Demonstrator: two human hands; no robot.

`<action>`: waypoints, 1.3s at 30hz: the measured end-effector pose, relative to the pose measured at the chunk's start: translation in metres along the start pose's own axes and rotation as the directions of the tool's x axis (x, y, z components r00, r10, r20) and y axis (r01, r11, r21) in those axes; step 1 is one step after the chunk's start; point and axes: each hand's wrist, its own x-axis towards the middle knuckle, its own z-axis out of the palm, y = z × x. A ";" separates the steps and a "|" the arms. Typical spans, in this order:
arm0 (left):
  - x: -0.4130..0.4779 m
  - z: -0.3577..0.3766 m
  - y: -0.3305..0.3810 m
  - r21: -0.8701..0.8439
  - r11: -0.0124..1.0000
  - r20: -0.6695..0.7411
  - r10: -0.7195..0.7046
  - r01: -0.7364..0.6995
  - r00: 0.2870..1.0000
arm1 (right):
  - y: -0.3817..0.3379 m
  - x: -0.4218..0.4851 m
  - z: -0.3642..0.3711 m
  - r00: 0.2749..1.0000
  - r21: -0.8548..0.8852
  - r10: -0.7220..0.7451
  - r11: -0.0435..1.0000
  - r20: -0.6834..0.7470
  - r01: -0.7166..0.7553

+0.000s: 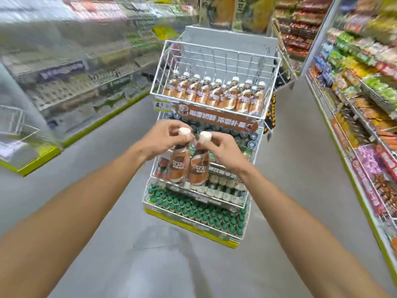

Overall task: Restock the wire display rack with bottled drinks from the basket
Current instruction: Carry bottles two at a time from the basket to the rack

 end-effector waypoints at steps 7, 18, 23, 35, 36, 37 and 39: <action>0.104 -0.049 -0.004 -0.017 0.997 -0.097 0.068 -0.070 0.993 | -0.007 0.115 -0.018 0.996 -0.011 -0.082 0.997 -0.023 0.082; 0.305 -0.050 0.040 -0.021 0.988 -0.068 0.150 -0.152 0.986 | -0.006 0.267 -0.123 0.976 -0.041 -0.049 0.998 -0.210 0.041; 0.362 -0.047 0.019 -0.036 0.990 0.000 0.136 -0.136 0.991 | 0.013 0.300 -0.133 0.971 -0.101 0.006 0.994 -0.239 -0.031; 0.429 -0.038 -0.034 -0.062 0.998 0.176 -0.023 0.034 0.984 | 0.037 0.344 -0.141 0.961 -0.181 0.158 0.963 -0.225 -0.201; 0.431 -0.037 -0.034 -0.063 0.997 0.184 -0.040 0.052 0.982 | 0.038 0.348 -0.141 0.956 -0.194 0.166 0.957 -0.241 -0.215; 0.433 -0.037 -0.034 -0.052 0.996 0.188 -0.055 0.066 0.981 | 0.039 0.351 -0.141 0.952 -0.209 0.169 0.952 -0.256 -0.225; 0.439 -0.035 -0.036 -0.036 0.995 0.191 -0.081 0.089 0.978 | 0.041 0.358 -0.140 0.947 -0.286 0.157 0.928 -0.282 -0.239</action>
